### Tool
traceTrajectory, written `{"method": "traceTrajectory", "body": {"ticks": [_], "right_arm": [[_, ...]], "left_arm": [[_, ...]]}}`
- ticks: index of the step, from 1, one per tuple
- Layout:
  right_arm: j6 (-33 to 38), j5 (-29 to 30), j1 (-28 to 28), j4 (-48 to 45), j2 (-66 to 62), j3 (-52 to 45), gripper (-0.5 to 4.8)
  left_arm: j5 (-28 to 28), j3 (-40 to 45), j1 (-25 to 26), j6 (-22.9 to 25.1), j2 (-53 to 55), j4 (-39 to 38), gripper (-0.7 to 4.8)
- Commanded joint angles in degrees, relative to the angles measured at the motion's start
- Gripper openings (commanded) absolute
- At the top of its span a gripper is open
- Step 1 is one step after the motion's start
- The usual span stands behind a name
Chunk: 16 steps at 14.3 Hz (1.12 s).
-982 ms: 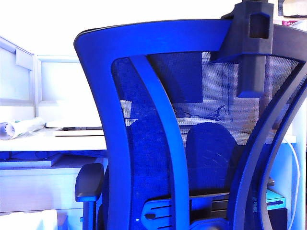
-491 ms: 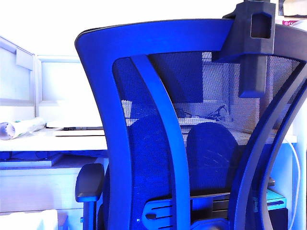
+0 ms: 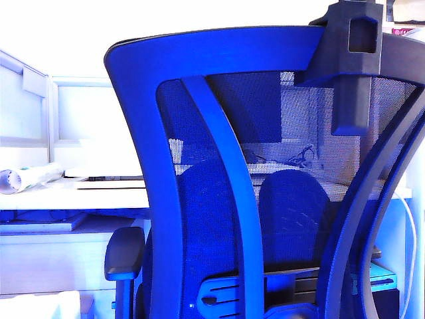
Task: Pull out the black chair under the table.
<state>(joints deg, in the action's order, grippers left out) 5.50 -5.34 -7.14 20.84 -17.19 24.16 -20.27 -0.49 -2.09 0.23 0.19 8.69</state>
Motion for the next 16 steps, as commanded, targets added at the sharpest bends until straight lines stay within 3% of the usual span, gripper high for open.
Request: {"method": "traceTrajectory", "body": {"ticks": [1, 3, 9, 13, 16], "right_arm": [[0.28, 6.03, 5.64, -1.88, 0.07, -2.45, 0.56], [0.72, 6.58, 6.38, -3.15, 0.11, -4.52, -0.1], [2.03, 6.47, 6.29, -4.85, 0.11, -12.74, -0.08], [1.95, 6.99, 6.32, -5.16, 0.37, -17.53, -0.08], [1.6, 7.56, 6.29, -5.62, 7.58, -17.75, -0.08]], "left_arm": [[5.73, 0.02, 0.09, 1.4, 0.02, -4.39, -0.05], [10.34, 0.02, 0.09, 1.51, 0.02, -6.93, -0.05], [20.7, 0.04, 0.07, 1.53, 0.02, -18.01, -0.05], [20.61, 0.07, 0.09, 1.49, 0.02, -19.37, -0.05], [20.26, 0.07, 0.07, 1.42, 0.02, -19.34, -0.05]]}}
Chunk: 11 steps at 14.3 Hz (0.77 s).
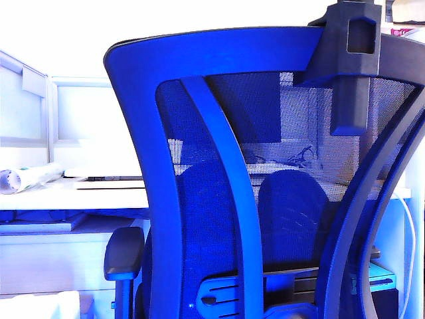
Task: Pull out the black chair under the table.
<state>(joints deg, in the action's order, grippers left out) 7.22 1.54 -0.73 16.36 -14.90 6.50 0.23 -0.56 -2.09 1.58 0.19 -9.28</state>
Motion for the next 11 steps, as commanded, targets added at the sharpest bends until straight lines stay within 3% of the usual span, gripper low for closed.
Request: {"method": "traceTrajectory", "body": {"ticks": [1, 3, 11], "right_arm": [[-0.15, 1.49, -0.11, 0.07, 8.55, -0.13, -0.08], [-0.15, 1.62, -0.13, 2.1, 14.84, -0.79, -0.08], [-0.17, 2.34, -0.31, 3.96, 14.82, -3.02, -0.08]], "left_arm": [[-0.24, 0.13, 0.07, -0.07, 0.02, -1.38, -0.05], [-0.24, 0.13, 0.07, -0.07, 0.02, -1.36, -0.05], [-1.51, 0.11, 0.04, -1.16, 0.02, -1.33, -0.04]]}}
